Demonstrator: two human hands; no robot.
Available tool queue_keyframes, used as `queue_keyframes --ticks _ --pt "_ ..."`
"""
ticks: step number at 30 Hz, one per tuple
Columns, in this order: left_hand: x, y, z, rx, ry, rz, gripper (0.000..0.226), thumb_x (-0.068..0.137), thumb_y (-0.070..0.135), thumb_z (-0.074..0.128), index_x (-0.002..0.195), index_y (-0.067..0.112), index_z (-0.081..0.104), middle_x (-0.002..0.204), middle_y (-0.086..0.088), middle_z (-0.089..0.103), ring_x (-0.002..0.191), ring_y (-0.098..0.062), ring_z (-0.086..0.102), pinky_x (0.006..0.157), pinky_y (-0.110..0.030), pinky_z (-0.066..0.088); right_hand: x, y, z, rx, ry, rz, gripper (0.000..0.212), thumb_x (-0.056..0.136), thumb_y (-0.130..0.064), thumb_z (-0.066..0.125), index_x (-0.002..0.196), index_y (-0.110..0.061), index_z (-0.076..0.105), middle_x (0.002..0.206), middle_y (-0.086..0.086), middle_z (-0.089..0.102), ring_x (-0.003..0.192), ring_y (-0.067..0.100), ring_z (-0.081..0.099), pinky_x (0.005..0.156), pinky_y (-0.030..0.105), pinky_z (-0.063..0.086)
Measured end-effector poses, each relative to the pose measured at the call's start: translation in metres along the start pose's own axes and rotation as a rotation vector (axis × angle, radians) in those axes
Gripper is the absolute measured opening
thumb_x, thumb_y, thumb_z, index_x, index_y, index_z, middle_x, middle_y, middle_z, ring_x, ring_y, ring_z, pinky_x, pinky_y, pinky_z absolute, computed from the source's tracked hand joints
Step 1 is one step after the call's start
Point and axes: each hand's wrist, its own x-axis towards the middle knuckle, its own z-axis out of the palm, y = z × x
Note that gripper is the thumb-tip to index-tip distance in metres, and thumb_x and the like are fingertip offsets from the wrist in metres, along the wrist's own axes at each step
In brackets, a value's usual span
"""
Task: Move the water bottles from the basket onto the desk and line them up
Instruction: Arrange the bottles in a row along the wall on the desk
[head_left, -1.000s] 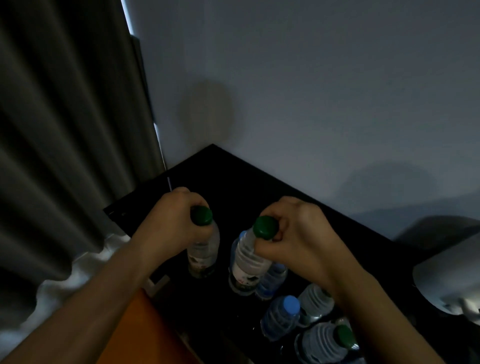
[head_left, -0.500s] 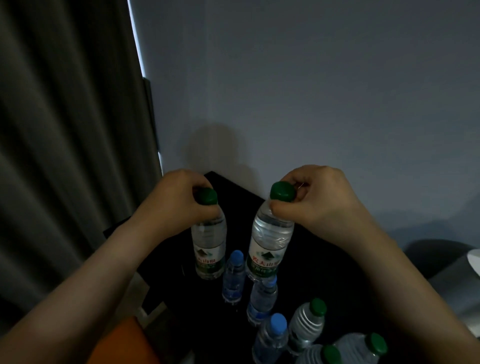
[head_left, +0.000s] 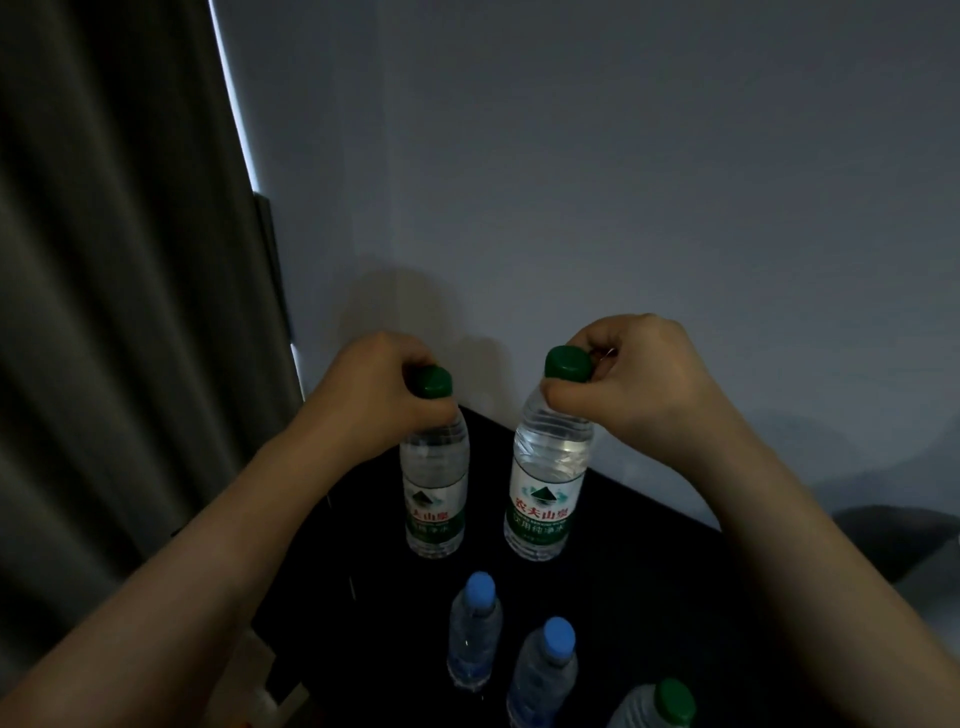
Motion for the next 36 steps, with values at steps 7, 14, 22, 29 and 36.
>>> queue_keyframes --ticks 7,14,22,29,36 --pt "0.072 -0.066 0.013 -0.072 -0.050 0.016 0.016 0.063 0.021 0.079 0.074 0.014 0.071 0.072 -0.002 0.069 0.067 -0.011 0.064 0.062 -0.029 0.051 0.071 0.020 0.055 -0.087 0.020 0.068 0.014 0.063 -0.024 0.077 0.066 -0.014 0.068 0.059 0.002 0.064 0.055 0.011 0.058 0.049 0.025 0.044" --pt "0.154 -0.165 0.051 -0.078 -0.201 0.044 0.017 0.057 0.018 0.079 0.064 0.011 0.065 0.067 -0.003 0.064 0.064 -0.016 0.061 0.058 -0.035 0.050 0.148 0.052 0.142 -0.185 -0.031 0.186 0.021 0.067 -0.022 0.080 0.078 -0.007 0.071 0.078 0.008 0.067 0.070 0.018 0.064 0.065 0.042 0.055" --pt "0.217 -0.256 0.083 -0.123 -0.306 0.030 0.023 0.057 0.017 0.082 0.075 0.016 0.069 0.081 -0.004 0.059 0.074 -0.015 0.056 0.064 -0.018 0.040 0.211 0.080 0.218 -0.211 -0.045 0.299 0.024 0.071 -0.021 0.077 0.087 -0.005 0.071 0.087 0.009 0.066 0.078 0.021 0.063 0.072 0.044 0.054" --pt "0.247 -0.299 0.121 -0.074 -0.357 0.011 0.023 0.058 0.020 0.082 0.077 0.015 0.070 0.081 -0.003 0.063 0.075 -0.016 0.058 0.064 -0.015 0.036 0.245 0.107 0.251 -0.224 -0.135 0.330 0.026 0.069 -0.022 0.076 0.089 -0.007 0.070 0.090 0.009 0.064 0.080 0.022 0.061 0.074 0.043 0.052" --pt "0.253 -0.325 0.162 -0.099 -0.408 -0.082 0.026 0.058 0.022 0.079 0.082 0.019 0.070 0.084 0.000 0.056 0.076 -0.016 0.057 0.067 -0.022 0.042 0.260 0.144 0.273 -0.203 -0.201 0.343 0.021 0.069 -0.022 0.076 0.085 -0.008 0.071 0.086 0.007 0.063 0.074 0.020 0.061 0.070 0.041 0.053"
